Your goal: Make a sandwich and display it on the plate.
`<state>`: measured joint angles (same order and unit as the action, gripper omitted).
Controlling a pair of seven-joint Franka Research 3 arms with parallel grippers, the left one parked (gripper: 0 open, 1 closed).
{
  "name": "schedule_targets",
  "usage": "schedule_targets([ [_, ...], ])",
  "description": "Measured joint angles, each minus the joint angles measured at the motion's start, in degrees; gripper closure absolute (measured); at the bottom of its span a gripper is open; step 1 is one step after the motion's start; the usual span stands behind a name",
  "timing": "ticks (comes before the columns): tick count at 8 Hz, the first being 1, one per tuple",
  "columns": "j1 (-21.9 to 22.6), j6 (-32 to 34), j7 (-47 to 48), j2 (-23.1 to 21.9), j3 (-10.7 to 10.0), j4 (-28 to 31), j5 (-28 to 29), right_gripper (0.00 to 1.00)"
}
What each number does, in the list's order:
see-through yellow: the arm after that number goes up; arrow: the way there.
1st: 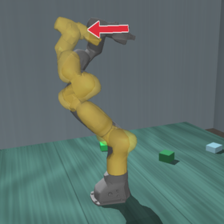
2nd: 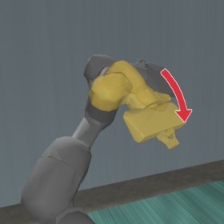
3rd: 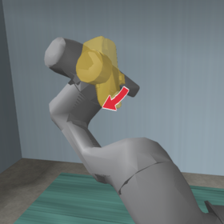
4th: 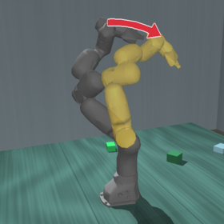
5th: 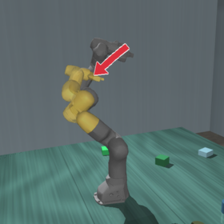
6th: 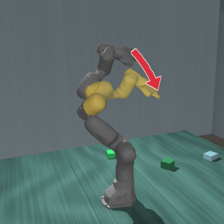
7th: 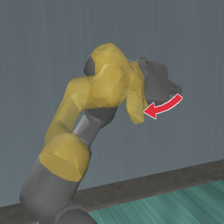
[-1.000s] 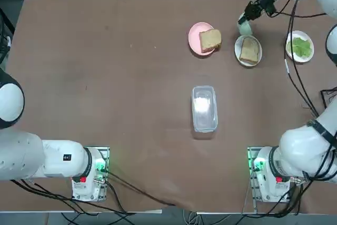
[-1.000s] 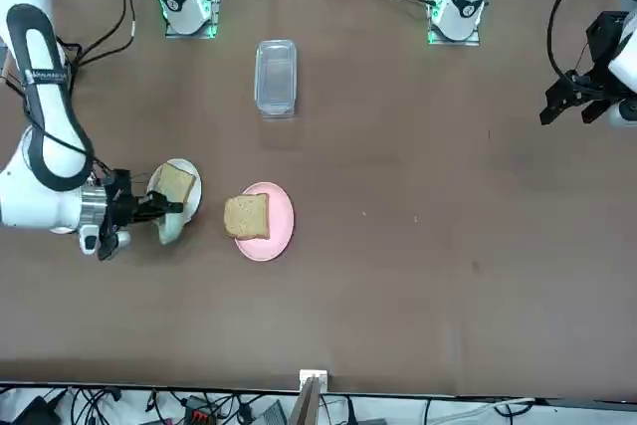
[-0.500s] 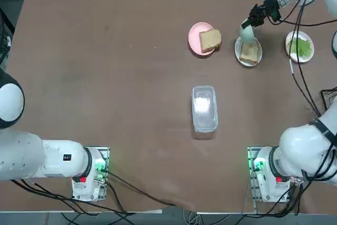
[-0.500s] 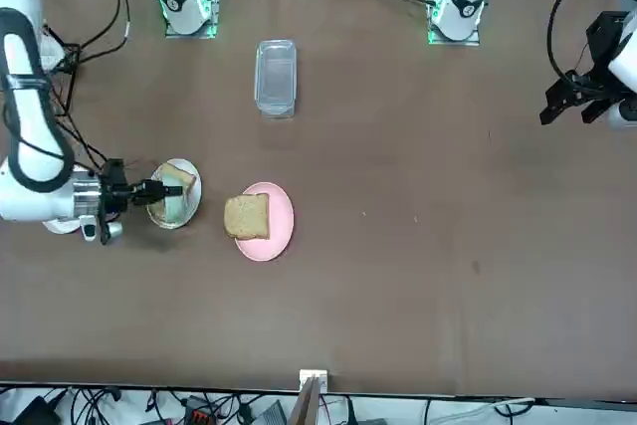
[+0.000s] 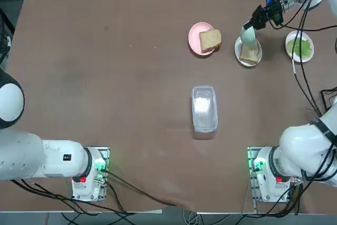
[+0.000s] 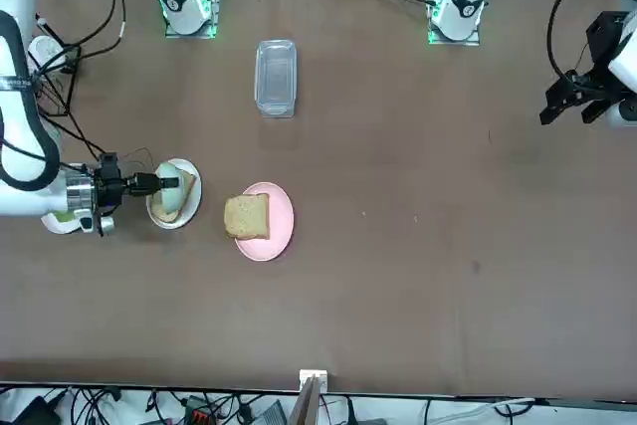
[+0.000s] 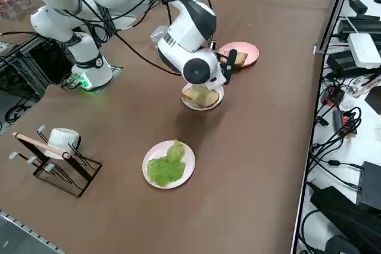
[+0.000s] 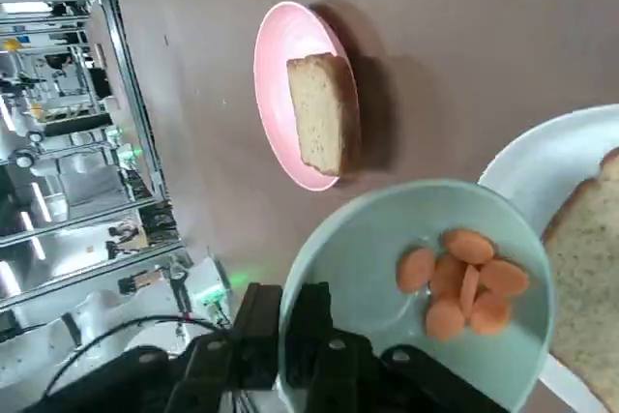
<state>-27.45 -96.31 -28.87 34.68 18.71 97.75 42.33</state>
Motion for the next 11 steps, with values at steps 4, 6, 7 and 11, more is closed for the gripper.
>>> schedule_targets([
  [4,-3.13,1.68,-2.56,0.71,-0.02,0.85,1.94,0.95],
  [6,-3.65,1.7,-4.39,1.85,-0.02,0.92,2.56,0.95],
  [7,-4.03,1.7,-4.79,2.34,-0.03,0.93,2.63,0.95],
  [11,-5.77,1.78,-7.52,3.55,-0.03,1.0,4.22,0.95],
])
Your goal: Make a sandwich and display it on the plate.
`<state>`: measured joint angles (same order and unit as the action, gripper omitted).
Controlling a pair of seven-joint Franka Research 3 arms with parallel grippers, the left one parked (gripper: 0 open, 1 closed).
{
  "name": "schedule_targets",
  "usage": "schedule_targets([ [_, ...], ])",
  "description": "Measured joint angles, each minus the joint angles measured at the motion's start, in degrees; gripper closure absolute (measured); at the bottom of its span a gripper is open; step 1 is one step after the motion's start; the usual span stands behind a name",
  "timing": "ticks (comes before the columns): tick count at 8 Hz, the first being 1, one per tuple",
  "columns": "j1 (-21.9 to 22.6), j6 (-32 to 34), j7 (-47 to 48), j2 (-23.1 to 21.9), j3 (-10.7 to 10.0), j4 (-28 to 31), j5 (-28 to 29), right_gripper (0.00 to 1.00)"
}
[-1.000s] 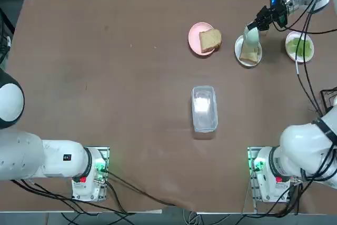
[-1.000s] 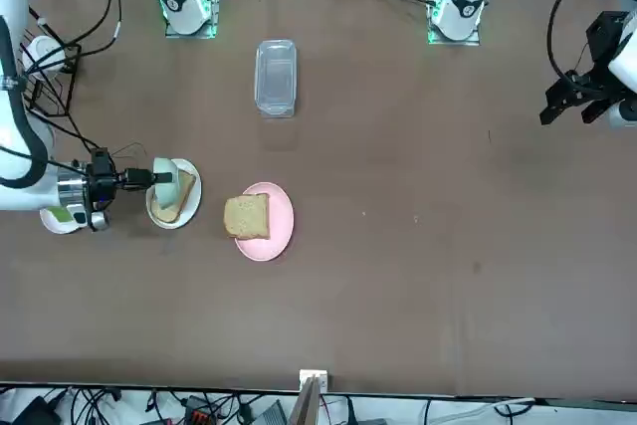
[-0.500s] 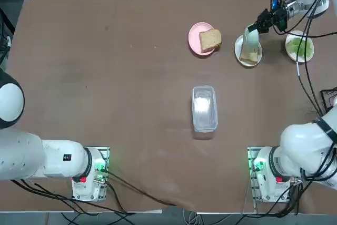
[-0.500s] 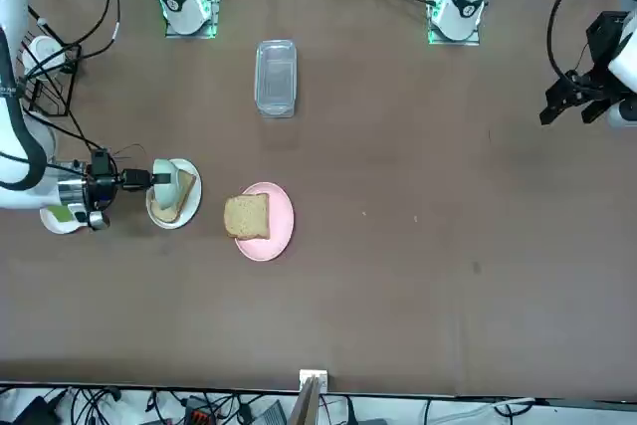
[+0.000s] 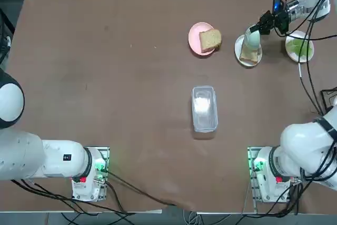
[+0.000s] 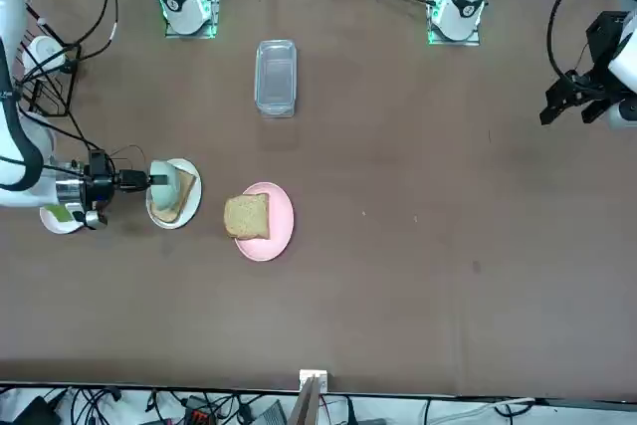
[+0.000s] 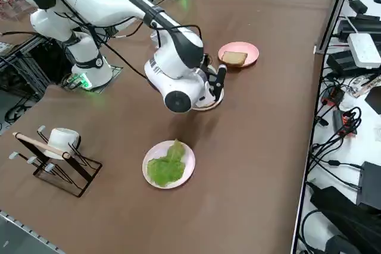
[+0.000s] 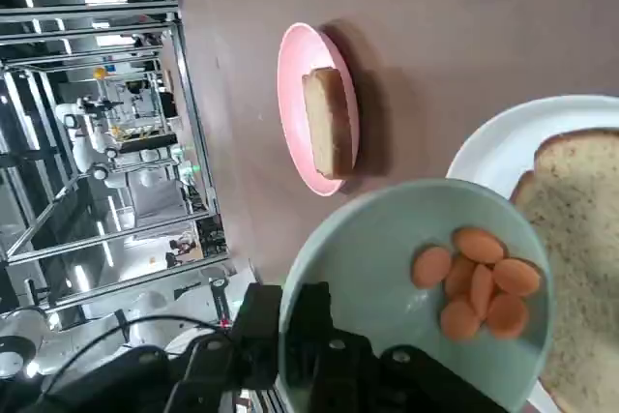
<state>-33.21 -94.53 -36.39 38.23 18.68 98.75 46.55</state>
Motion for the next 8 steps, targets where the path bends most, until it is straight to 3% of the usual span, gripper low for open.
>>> schedule_targets([
  [8,-4.36,2.71,-13.01,3.14,-0.03,2.96,8.85,0.95],
])
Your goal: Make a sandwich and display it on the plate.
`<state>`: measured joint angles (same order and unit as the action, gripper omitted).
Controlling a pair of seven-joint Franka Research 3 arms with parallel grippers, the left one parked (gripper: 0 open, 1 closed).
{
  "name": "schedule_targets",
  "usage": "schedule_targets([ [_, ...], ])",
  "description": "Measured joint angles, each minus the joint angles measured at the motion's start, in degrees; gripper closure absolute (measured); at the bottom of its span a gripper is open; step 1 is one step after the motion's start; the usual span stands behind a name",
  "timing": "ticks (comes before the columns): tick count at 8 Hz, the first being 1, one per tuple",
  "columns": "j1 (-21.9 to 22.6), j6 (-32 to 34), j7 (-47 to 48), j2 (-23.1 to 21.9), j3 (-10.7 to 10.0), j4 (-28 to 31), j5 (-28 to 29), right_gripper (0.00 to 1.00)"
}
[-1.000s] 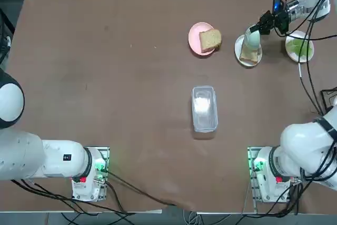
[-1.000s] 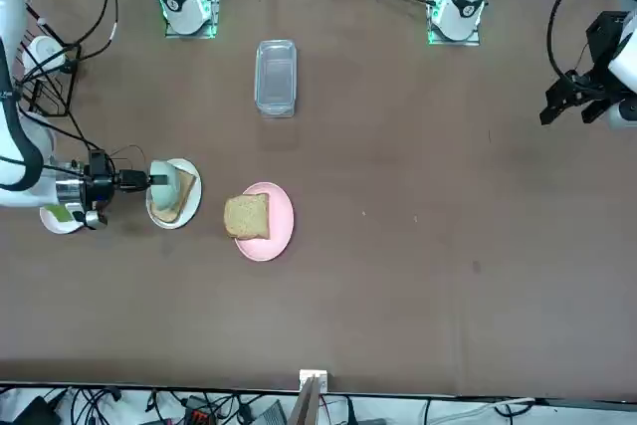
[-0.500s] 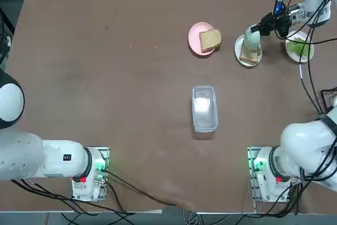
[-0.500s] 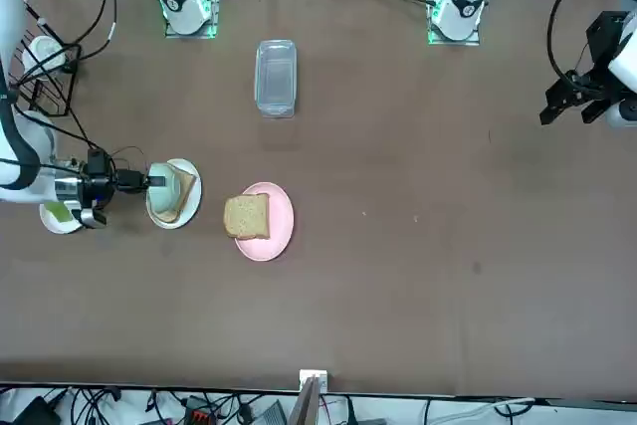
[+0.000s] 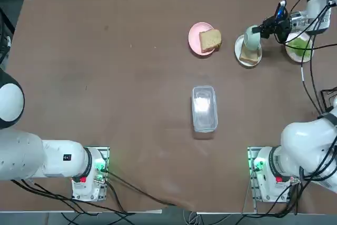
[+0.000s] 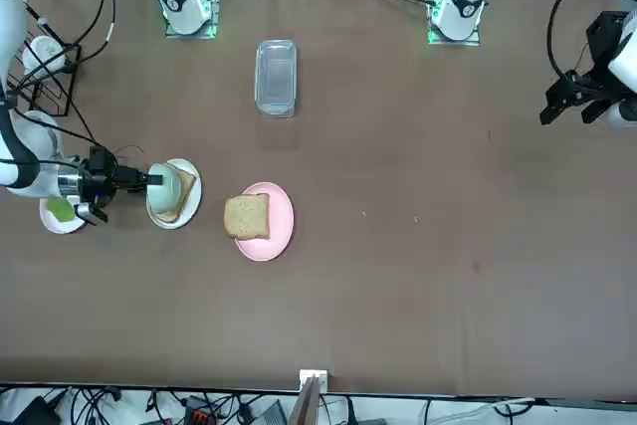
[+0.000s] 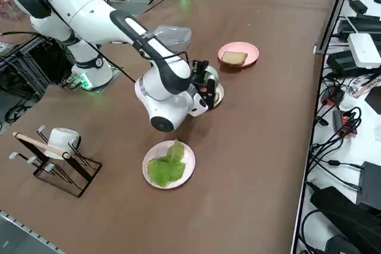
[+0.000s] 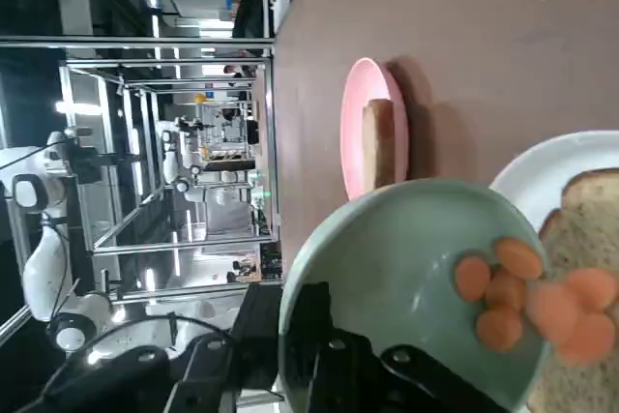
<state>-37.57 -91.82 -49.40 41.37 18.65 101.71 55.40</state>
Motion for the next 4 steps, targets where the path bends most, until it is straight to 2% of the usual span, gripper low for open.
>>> schedule_targets([
  [4,-1.04,2.1,-0.77,0.06,0.0,0.06,0.93,0.95],
])
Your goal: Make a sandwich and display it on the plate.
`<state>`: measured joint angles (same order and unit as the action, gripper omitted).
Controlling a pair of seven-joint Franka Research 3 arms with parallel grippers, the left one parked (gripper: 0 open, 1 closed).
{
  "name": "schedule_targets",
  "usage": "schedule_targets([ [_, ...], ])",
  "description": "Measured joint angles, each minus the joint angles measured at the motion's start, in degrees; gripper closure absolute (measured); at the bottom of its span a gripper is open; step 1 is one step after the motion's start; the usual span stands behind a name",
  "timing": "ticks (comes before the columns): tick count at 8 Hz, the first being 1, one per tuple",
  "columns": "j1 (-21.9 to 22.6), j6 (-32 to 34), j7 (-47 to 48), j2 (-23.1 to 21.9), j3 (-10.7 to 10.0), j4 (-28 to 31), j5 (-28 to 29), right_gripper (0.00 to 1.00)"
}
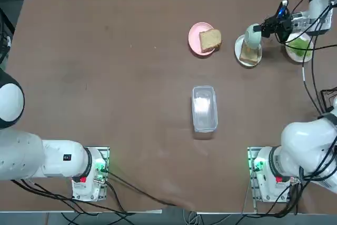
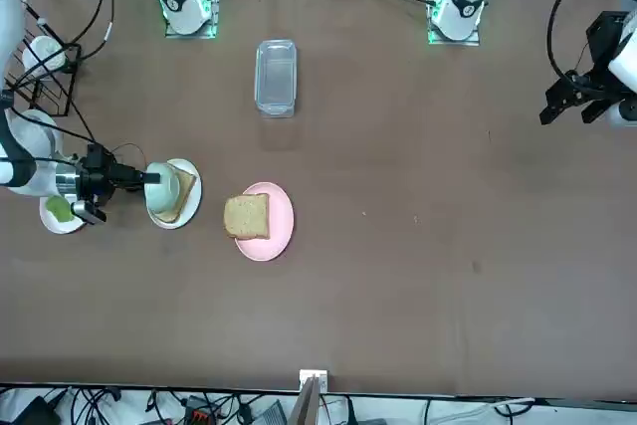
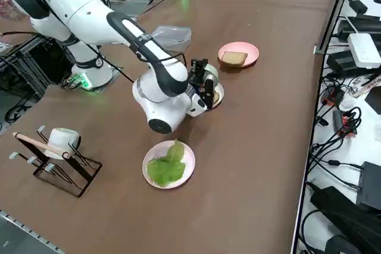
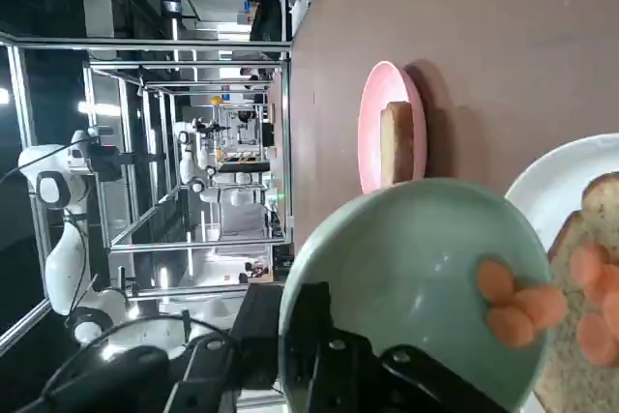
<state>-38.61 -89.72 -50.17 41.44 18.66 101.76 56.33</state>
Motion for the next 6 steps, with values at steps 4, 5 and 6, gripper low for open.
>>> schedule_targets([
  [4,-1.73,5.05,-4.79,0.31,-0.01,1.62,2.03,0.95],
  [5,-2.15,6.0,-6.23,0.42,-0.01,2.0,2.07,0.95],
  [6,-2.46,6.89,-7.66,0.78,-0.01,2.16,2.29,0.95],
])
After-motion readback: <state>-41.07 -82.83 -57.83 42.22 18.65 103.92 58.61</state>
